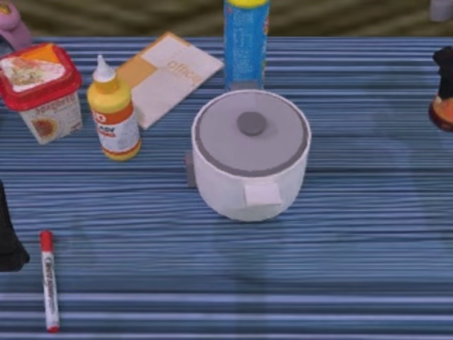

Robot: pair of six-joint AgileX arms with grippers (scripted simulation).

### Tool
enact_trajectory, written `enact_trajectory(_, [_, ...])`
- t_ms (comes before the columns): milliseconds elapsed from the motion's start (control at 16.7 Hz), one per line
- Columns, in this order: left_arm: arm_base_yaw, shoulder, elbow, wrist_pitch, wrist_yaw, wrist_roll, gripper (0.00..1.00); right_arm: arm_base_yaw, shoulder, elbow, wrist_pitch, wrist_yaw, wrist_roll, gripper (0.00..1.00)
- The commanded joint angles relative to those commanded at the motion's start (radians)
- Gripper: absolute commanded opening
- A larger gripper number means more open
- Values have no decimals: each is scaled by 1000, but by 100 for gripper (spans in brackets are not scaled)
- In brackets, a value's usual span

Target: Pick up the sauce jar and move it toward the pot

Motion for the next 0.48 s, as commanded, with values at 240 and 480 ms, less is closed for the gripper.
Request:
enact_trajectory(240, [0,0,0,0,0,0,100,10,-1,-16,11,7,39,0])
enact_trajectory(480, [0,0,0,0,0,0,100,81,-27,-100,77,43,235,0])
